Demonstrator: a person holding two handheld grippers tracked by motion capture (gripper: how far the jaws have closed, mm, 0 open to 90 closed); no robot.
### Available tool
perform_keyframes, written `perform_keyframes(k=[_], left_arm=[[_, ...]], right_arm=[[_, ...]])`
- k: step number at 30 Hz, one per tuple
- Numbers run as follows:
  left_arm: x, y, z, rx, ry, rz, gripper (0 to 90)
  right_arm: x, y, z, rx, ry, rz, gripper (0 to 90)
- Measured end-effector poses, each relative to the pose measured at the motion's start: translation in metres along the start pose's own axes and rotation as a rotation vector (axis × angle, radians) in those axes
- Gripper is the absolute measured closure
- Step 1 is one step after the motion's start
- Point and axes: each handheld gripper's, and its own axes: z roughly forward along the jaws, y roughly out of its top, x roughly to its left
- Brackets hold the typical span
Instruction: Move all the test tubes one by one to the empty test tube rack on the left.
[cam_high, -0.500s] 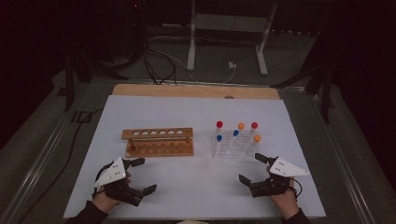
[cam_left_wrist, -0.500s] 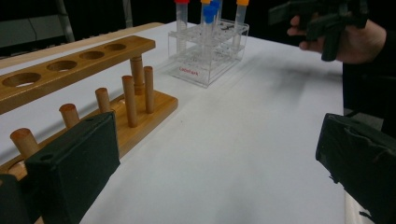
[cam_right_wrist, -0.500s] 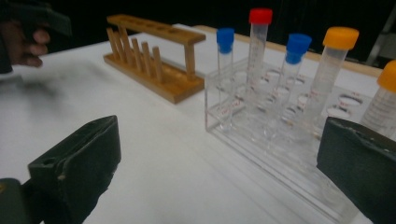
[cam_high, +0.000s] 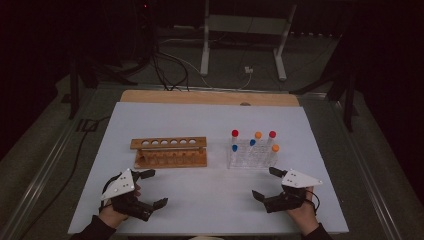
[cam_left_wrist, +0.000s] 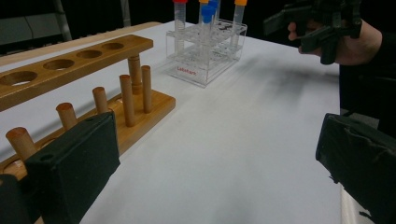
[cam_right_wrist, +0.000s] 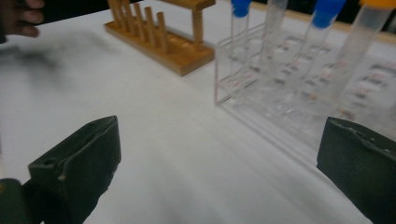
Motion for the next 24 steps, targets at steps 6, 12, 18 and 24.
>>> perform_keyframes(k=[6, 12, 18, 24], left_arm=[[-0.001, 0.000, 0.000, -0.001, -0.002, -0.001, 0.5], [0.000, 0.000, 0.000, -0.003, -0.003, -0.003, 0.5], [-0.001, 0.000, 0.000, -0.005, -0.004, -0.002, 0.5], [-0.001, 0.000, -0.001, -0.006, 0.000, -0.005, 0.5]], right_arm=[[-0.003, 0.000, -0.001, 0.012, -0.014, 0.031, 0.0], [-0.002, 0.003, -0.003, 0.020, -0.037, 0.040, 0.0], [0.001, 0.006, -0.003, 0.026, -0.055, 0.035, 0.0], [0.006, 0.019, -0.010, -0.012, -0.092, 0.034, 1.2]])
